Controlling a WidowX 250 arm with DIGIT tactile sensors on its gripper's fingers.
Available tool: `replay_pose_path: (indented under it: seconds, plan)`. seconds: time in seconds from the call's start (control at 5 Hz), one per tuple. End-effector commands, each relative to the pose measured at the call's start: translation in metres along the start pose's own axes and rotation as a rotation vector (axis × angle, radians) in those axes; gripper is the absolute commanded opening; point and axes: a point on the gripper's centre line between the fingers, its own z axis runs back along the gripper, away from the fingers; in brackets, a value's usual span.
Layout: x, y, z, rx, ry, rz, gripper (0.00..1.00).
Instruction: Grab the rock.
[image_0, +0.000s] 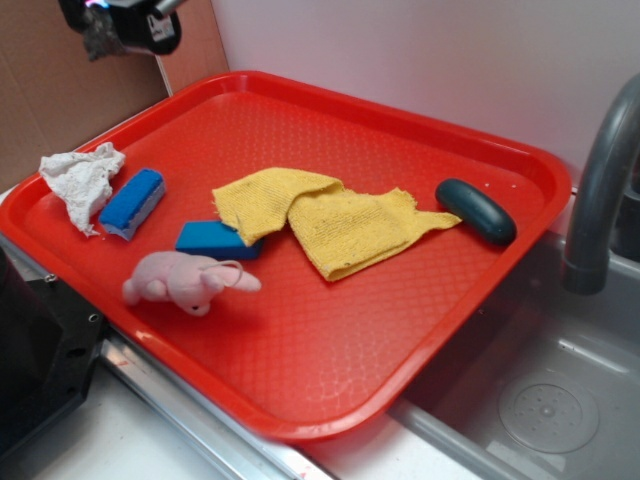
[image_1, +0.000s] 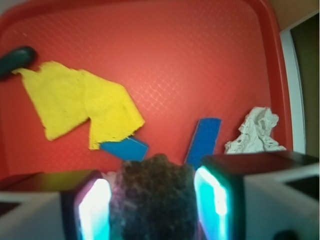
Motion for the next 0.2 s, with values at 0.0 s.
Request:
replay_pose_path:
  seconds: [0.0]
  plan:
    - [-0.0293,-0.0236,0.0048,-0.029,-0.028,0.014,0.00]
